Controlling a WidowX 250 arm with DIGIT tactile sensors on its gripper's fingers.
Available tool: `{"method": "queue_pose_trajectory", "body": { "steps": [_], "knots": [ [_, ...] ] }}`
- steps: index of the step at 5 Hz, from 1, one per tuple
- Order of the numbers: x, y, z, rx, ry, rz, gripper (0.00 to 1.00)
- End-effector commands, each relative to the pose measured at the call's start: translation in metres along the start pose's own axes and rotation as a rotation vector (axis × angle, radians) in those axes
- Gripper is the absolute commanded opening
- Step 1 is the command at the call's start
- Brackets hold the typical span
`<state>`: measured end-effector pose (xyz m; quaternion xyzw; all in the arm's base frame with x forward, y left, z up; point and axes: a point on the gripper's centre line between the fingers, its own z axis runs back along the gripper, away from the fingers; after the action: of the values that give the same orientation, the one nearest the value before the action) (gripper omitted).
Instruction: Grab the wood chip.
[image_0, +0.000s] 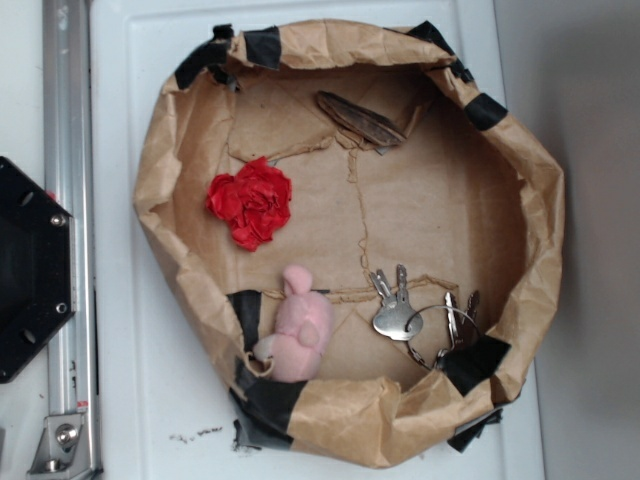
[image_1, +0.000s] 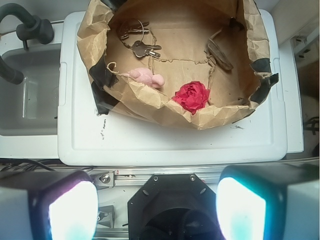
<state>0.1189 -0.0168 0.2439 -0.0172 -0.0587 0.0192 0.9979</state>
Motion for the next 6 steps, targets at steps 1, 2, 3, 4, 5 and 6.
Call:
{"method": "queue_pose_trajectory", "body": {
  "steps": [1, 2, 3, 4, 5, 6],
  "knots": [
    [0.0, 0.0, 0.0, 0.0, 0.0, 0.0, 1.0],
    [0.042, 0.024, -0.034, 0.049, -0.084, 0.018, 1.0],
    [0.065, 0.034, -0.064, 0.081, -0.088, 0.011, 1.0],
    [0.082, 0.044, -0.094, 0.109, -0.137, -0.035, 1.0],
    [0.101, 0.053, -0.12, 0.17, -0.131, -0.081, 1.0],
    [0.113, 0.067, -0.143, 0.218, -0.108, -0.066, 1.0]
  ]
}}
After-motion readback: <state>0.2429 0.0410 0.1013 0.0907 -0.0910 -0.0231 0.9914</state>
